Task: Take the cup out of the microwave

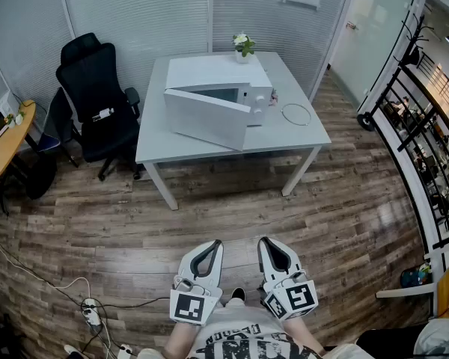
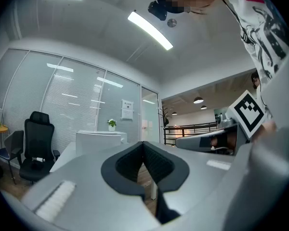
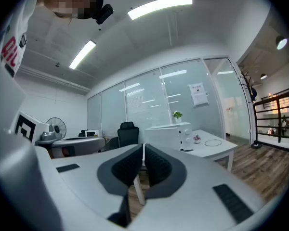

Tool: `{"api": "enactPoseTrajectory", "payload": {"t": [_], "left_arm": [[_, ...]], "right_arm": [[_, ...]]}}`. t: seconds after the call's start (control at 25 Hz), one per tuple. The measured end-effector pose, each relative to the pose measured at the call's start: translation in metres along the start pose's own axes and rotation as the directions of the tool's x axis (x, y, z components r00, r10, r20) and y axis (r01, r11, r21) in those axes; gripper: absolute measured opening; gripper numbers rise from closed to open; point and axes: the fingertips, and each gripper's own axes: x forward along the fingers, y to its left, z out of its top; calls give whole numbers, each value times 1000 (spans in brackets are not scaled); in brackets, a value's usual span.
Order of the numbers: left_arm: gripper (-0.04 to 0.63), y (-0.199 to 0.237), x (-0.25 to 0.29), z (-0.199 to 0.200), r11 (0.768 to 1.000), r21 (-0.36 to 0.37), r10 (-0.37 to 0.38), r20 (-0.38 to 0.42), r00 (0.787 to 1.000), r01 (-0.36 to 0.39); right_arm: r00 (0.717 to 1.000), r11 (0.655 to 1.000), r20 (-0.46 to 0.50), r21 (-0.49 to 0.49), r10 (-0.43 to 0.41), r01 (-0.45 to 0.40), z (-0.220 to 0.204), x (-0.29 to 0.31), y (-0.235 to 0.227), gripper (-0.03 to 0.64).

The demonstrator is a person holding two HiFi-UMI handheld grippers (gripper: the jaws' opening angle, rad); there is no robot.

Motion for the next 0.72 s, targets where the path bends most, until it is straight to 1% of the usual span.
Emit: {"api": "enactPoseTrajectory", "payload": {"t": [0.32,0.48,0.52,0.56,0.72], "left_arm": [[11,-9,4,2,1000,-3,-4,6,1000,4],[14,-14,10,2,1000,-21,-1,5,1000,1],[31,-16,12,1,1000,-25,-5,1,1000,5],[66,-19,14,0,1000,-26,-10,-1,1000,10],[69,-27,22,-3,1000,-24,-18,-3,1000,18]], "right_arm": [[1000,1000,4,-6,13,-13,3,-6,-5,24],[999,999,14,12,48,-48,4,-8,-9,25],[998,998,17,16,55,-55,4,-10,-11,25],[998,998,18,18,59,-59,3,-11,-13,25],[998,998,7,13,60,-61,-2,-16,-23,25]]}}
